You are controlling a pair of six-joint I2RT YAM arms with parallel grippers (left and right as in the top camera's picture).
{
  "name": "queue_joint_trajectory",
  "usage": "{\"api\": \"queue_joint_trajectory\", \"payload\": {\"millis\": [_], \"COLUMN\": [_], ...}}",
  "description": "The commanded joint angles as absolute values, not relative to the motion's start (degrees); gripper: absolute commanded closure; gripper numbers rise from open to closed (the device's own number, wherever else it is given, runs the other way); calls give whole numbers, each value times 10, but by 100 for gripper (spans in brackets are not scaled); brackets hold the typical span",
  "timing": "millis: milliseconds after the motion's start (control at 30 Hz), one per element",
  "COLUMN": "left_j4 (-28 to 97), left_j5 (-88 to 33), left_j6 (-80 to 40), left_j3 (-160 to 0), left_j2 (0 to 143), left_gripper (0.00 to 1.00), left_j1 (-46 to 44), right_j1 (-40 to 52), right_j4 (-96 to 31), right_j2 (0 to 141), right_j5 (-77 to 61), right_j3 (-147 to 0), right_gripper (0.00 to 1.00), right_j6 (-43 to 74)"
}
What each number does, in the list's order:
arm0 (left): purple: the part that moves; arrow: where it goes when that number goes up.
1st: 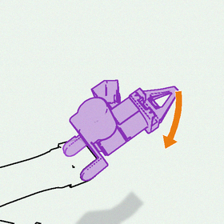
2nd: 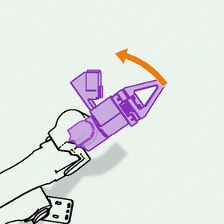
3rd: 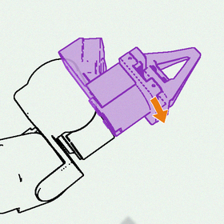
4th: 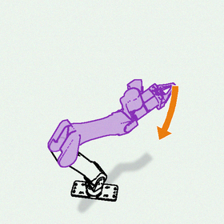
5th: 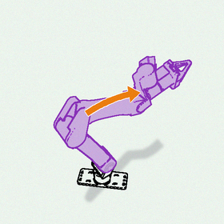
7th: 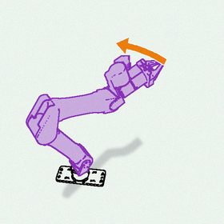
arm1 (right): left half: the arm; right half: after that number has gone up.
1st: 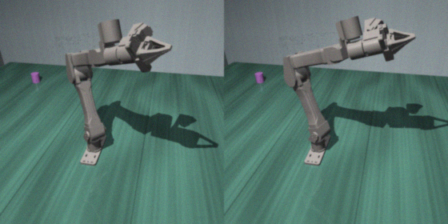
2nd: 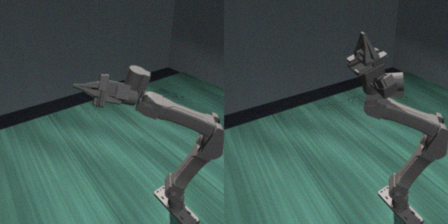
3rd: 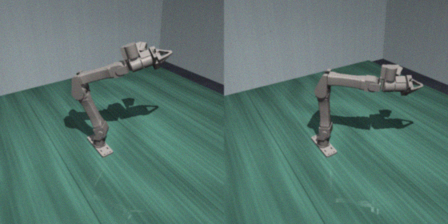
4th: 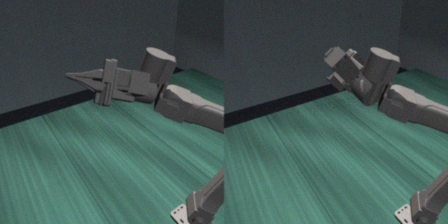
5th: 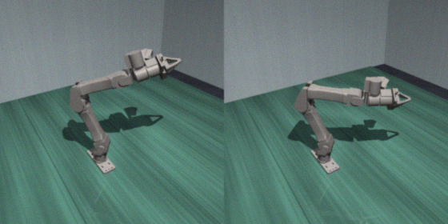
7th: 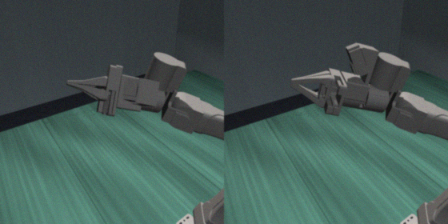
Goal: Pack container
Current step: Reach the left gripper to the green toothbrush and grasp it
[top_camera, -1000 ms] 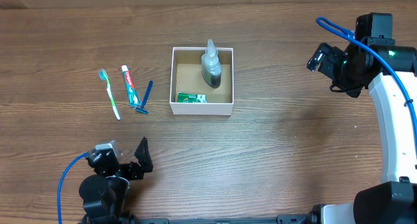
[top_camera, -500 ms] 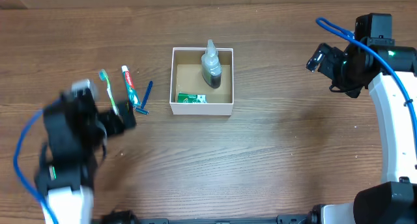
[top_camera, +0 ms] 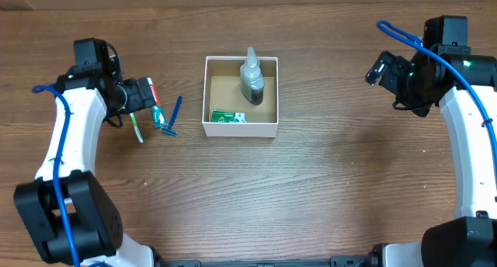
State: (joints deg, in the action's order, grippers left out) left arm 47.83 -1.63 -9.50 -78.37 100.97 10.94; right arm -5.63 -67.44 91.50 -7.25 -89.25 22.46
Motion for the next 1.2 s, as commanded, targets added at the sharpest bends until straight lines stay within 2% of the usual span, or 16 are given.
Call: {"api": "queue_joint_trajectory", "payload": {"millis": [0,67,200,367,533,567,633,700,733,833,967,1167], "left_j4": [471,461,422,395,382,380,376,375,375,376,390,478], "left_j5": [14,-7,-35,-40,-41,-41,-41,-41,-41,-40,-41,-48], "left_j6": [-134,-142,-141,-116,-95,-87,-85,-85,-85,-72,-60,-56], "left_j3": [-799,-799,-799,-799,-799,-799,-799,-799,-799,-799,-799,-837], "left_j2": [1061,1090,1131,1156,1177,1180,1193,1200,1203,1206,1206,1194], "left_gripper": [0,1,18,27,50,50,43,42,47,75,96,96], "left_j1": [142,157,171,170,168,168,168,168,168,167,167,165], "right_j1": [-57,-57,-57,-57,-57,-57,-57,-57,-57,-57,-57,-57], "right_j4": [-672,-672,-672,-672,-672,-672,-672,-672,-672,-672,-672,-672], "right_j2": [910,910,910,910,910,910,910,910,910,910,910,910], "right_j5": [-72,-72,-72,-72,-72,-72,-72,-72,-72,-72,-72,-72], "right_j3": [-901,-901,-901,-901,-901,-901,-901,-901,-901,-901,-901,-901], "right_gripper": [0,0,0,0,0,0,0,0,0,0,0,0], "right_j6": [228,228,228,228,228,228,228,228,228,228,228,228]}}
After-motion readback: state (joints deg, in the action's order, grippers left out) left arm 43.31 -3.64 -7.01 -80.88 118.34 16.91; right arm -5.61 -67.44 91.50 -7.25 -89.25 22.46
